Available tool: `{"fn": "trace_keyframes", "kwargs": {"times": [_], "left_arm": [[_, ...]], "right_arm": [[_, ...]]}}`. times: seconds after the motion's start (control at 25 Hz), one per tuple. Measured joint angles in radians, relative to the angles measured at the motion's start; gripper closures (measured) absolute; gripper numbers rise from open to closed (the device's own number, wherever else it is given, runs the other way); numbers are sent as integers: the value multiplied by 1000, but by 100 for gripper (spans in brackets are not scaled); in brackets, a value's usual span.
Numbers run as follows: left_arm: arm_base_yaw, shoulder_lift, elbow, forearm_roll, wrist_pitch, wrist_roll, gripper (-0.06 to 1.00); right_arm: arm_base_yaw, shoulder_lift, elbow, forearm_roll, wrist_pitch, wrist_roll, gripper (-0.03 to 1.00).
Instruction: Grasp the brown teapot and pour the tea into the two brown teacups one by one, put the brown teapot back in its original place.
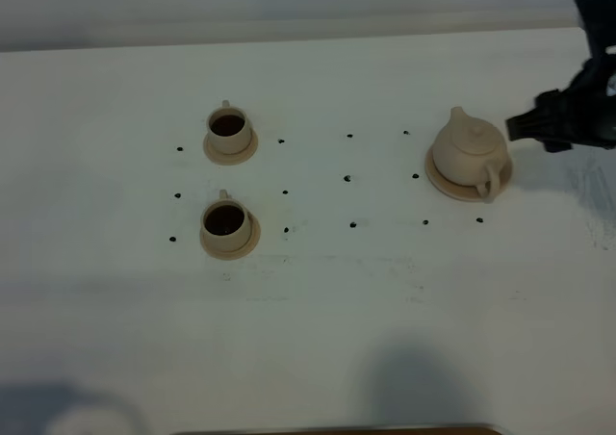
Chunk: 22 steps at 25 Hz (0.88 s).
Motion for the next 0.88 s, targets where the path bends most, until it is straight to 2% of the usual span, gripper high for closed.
{"fn": "trace_keyframes", "kwargs": {"times": [0.24, 0.44, 0.56, 0.88], "left_arm": [[0, 0, 0, 0, 0, 0, 51], [0, 0, 0, 0, 0, 0, 51], [0, 0, 0, 0, 0, 0, 51], [0, 0, 0, 0, 0, 0, 51]], "right_arm": [[-75, -192, 148, 37, -23, 0, 47], [-84, -373, 227, 65, -16, 0, 50], [-84, -470, 250, 74, 22, 0, 51], [-84, -694, 261, 77, 197, 0, 52]]}}
